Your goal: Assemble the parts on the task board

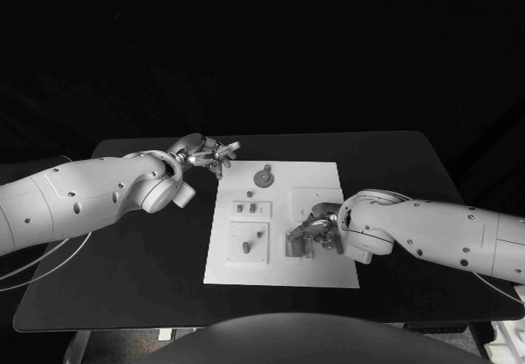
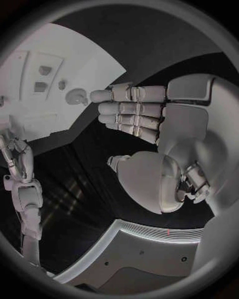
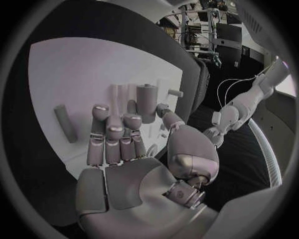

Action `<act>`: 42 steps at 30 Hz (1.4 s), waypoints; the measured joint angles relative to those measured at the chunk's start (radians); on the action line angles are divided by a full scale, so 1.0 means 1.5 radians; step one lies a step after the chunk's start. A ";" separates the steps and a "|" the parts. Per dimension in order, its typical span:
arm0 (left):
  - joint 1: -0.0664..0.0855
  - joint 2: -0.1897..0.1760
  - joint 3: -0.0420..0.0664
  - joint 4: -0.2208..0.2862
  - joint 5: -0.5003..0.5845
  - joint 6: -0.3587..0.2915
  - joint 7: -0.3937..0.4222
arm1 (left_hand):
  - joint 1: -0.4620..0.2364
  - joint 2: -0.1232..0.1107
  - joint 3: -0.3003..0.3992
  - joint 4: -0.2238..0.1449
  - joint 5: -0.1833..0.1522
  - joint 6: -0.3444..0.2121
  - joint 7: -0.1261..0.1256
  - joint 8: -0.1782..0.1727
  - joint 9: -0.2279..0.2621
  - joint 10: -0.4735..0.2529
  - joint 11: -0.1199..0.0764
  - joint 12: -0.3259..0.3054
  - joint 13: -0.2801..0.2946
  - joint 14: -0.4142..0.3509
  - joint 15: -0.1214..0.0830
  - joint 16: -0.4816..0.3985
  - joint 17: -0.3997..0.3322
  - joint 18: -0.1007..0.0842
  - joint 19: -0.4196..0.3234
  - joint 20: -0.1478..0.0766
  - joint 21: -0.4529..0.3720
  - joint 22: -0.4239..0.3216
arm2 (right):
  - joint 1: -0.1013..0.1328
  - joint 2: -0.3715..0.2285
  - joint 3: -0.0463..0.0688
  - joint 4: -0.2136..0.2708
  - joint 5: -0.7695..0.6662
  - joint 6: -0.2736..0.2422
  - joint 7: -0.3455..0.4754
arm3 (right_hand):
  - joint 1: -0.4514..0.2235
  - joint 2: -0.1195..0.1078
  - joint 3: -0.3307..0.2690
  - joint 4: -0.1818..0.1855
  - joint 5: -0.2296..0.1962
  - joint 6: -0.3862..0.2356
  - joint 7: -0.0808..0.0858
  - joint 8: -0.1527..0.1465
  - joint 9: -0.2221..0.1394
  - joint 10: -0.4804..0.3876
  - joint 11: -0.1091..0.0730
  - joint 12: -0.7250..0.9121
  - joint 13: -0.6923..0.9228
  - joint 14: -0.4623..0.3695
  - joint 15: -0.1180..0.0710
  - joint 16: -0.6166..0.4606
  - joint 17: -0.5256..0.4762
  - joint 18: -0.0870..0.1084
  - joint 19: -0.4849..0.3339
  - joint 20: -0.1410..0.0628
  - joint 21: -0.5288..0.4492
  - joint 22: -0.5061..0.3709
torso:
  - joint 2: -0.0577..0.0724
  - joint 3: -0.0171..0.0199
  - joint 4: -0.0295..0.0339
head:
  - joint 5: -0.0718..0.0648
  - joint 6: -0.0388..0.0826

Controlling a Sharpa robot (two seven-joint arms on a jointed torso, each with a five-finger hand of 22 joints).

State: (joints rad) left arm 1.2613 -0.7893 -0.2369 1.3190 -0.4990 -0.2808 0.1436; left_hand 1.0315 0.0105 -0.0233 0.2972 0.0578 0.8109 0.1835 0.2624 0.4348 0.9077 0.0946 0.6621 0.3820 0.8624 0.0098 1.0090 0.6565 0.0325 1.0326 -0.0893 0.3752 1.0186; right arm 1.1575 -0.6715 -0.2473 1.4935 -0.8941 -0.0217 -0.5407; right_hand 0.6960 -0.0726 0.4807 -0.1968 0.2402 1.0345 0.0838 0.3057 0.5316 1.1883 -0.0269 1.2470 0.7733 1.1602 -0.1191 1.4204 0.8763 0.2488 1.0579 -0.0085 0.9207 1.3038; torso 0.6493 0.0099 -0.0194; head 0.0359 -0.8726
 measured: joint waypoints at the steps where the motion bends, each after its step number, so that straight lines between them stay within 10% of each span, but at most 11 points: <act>1: 0.000 0.000 0.000 0.000 0.000 0.000 0.000 | 0.000 0.000 0.000 0.000 0.000 0.000 0.000 0.000 0.000 0.000 0.000 0.000 0.000 0.000 0.000 0.000 0.000 0.000 0.000 0.000 0.000 0.000 | 0.000 0.000 0.000 0.000 -0.001 0.000 0.000 | -0.001 -0.001 0.000 0.000 0.000 -0.002 0.001 0.000 -0.001 0.000 0.000 0.000 0.000 -0.001 0.001 0.000 0.000 0.000 0.000 0.000 0.000 0.000 | 0.000 0.0001 0.0000 | 0.000 0.000; 42: 0.000 0.000 0.000 0.001 0.000 -0.001 -0.002 | 0.003 0.003 0.000 0.000 0.000 -0.003 0.001 0.003 -0.001 0.000 0.000 0.003 -0.001 0.000 0.000 0.000 0.001 0.000 0.000 0.000 0.000 0.003 | -0.002 0.007 0.001 -0.006 -0.004 0.000 -0.005 | -0.002 -0.018 0.009 0.009 -0.008 -0.023 0.007 -0.009 -0.001 -0.018 0.008 -0.003 0.004 -0.012 0.003 0.000 0.001 0.003 -0.012 0.007 -0.004 0.001 | 0.000 0.0003 0.0002 | 0.005 0.000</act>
State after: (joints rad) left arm 1.2613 -0.7888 -0.2369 1.3209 -0.4992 -0.2815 0.1407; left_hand 1.0356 0.0146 -0.0233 0.2972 0.0578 0.8057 0.1851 0.2664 0.4339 0.9077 0.0946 0.6659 0.3812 0.8624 0.0098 1.0090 0.6583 0.0326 1.0329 -0.0890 0.3752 1.0235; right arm 1.1551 -0.6605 -0.2452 1.4846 -0.8999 -0.0217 -0.5481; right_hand 0.6927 -0.1001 0.4942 -0.1834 0.2276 0.9993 0.0944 0.2927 0.5296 1.1614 -0.0143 1.2419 0.7798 1.1424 -0.1149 1.4204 0.8776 0.2539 1.0397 0.0019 0.9150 1.3060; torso 0.6493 0.0103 -0.0191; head 0.0433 -0.8726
